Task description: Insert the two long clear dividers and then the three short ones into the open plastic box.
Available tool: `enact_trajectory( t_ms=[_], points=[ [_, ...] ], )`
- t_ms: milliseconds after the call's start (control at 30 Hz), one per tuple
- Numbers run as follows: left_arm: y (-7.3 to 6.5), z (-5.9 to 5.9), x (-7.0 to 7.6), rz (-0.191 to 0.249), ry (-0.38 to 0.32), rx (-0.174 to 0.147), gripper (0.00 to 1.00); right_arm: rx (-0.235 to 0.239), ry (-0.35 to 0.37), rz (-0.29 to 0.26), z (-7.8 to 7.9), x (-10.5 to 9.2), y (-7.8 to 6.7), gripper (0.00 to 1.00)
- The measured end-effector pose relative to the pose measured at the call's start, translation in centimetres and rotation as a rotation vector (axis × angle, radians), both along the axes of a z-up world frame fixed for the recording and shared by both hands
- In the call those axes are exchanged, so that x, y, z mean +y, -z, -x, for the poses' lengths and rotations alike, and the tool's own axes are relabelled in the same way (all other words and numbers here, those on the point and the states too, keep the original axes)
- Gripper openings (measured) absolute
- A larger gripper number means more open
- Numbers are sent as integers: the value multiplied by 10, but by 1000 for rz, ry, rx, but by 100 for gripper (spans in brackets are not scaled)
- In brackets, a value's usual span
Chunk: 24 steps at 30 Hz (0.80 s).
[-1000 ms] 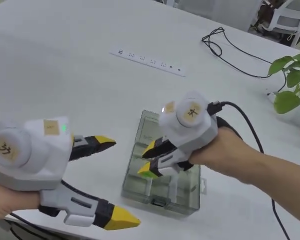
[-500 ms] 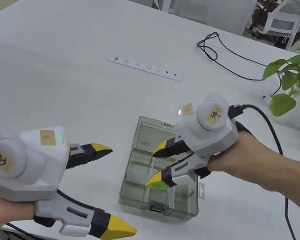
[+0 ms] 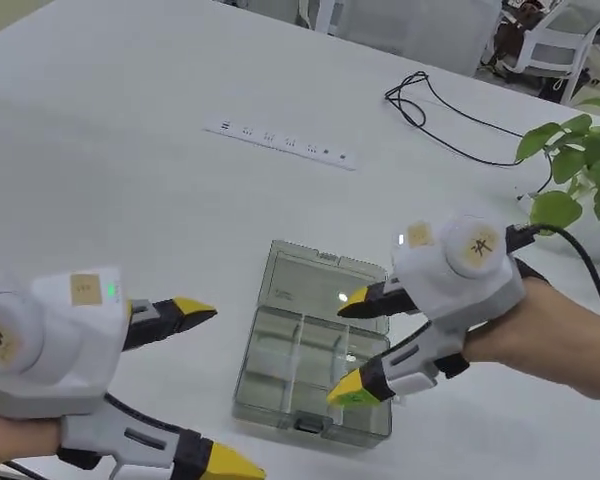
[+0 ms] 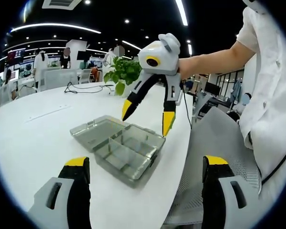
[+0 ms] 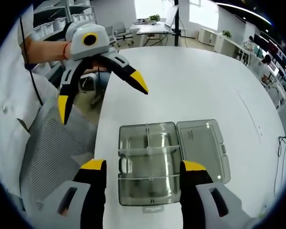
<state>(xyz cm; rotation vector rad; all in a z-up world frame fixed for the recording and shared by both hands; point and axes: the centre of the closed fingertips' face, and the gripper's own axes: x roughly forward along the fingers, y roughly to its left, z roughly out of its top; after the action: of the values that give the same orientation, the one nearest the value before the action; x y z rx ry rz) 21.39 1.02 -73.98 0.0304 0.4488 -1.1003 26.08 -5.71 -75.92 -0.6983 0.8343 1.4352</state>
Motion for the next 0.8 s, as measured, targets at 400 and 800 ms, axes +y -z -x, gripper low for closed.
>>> enact_trajectory(
  t_ms=[400,800],
  points=[
    [0,1,0,-4,-3,-1,100,3,22,27,3,-36,3,73],
    [0,1,0,-2,-3,0,100,11,42,98,4,-88,16,82]
  ],
)
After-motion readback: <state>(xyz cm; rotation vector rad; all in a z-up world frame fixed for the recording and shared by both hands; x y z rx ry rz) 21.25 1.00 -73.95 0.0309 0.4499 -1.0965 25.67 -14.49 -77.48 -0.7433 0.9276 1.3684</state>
